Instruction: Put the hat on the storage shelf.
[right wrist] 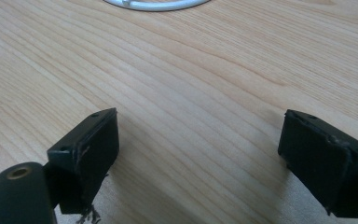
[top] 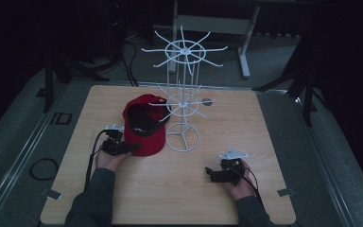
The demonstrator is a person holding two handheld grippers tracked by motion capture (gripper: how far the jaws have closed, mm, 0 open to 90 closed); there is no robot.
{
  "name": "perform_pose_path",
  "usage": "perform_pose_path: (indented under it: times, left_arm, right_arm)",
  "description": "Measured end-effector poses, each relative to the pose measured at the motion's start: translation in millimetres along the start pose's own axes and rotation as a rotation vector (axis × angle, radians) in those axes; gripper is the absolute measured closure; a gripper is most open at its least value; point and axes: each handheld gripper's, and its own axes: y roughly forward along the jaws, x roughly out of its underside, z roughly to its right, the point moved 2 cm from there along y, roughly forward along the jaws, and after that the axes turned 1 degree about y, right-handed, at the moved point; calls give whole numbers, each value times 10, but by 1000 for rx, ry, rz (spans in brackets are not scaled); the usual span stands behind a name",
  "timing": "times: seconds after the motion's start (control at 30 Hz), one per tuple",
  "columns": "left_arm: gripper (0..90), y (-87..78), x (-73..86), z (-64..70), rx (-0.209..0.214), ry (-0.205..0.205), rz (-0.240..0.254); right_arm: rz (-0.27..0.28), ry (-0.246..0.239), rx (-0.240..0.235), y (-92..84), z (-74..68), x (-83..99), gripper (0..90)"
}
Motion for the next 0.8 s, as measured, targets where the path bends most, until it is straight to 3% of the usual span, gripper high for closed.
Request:
perform_pose_path:
  times: [0.2,0.5,0.8]
  left_arm:
    - [828,-141,87,-39,30,-41,69]
    - [853,-287,107,-5,-42,-8,120]
    - [855,-425,110,17,-55,0,176]
  right_arm:
    - [0,-3,0,0,2,1,122]
    - [1,-3,0,1,2,1,121]
    - [1,-3,0,1,2,1,121]
